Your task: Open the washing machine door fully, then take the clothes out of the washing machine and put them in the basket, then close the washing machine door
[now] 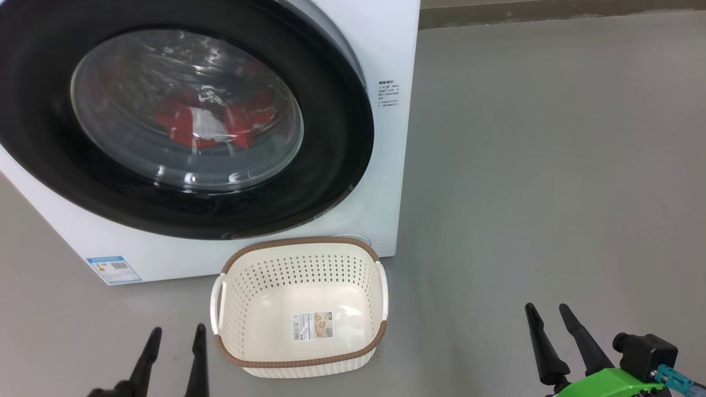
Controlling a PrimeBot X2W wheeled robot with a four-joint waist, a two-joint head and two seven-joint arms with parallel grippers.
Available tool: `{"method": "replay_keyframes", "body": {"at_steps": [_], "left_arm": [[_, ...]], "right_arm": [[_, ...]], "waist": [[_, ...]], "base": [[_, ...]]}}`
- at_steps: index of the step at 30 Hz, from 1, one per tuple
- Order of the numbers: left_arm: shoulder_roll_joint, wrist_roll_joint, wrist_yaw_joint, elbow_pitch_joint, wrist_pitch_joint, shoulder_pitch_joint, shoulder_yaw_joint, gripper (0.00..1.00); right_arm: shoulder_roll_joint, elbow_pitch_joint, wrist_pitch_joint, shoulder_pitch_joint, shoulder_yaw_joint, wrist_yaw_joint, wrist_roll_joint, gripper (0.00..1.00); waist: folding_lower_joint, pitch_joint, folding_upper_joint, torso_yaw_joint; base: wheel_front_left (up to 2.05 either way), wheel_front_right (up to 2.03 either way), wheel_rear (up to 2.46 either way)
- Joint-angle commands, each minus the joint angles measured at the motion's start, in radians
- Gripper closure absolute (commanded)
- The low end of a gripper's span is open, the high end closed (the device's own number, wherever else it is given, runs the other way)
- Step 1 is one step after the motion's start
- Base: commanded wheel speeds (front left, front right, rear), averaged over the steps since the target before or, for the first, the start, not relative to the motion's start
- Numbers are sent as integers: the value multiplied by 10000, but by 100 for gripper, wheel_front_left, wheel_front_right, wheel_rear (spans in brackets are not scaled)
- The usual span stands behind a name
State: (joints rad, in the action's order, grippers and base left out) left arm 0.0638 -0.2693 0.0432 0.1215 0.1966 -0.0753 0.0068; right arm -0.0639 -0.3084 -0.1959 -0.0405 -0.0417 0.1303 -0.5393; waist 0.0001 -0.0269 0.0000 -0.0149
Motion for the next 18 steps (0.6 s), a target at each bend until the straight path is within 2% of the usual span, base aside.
{"method": "replay_keyframes", "body": {"at_steps": [1,18], "left_arm": [[90,254,-40,-262,154,46,318,0],[-51,1889,304,30,651,-40,860,0]], "right_arm": [[-171,217,-167,127,-177,4,216,0],[-90,180,-659,-84,53,4,1602,0]], "waist": [[-1,-1,0,-6],[-1,-174,0,-110]], "base": [[0,0,0],[0,0,0]]}}
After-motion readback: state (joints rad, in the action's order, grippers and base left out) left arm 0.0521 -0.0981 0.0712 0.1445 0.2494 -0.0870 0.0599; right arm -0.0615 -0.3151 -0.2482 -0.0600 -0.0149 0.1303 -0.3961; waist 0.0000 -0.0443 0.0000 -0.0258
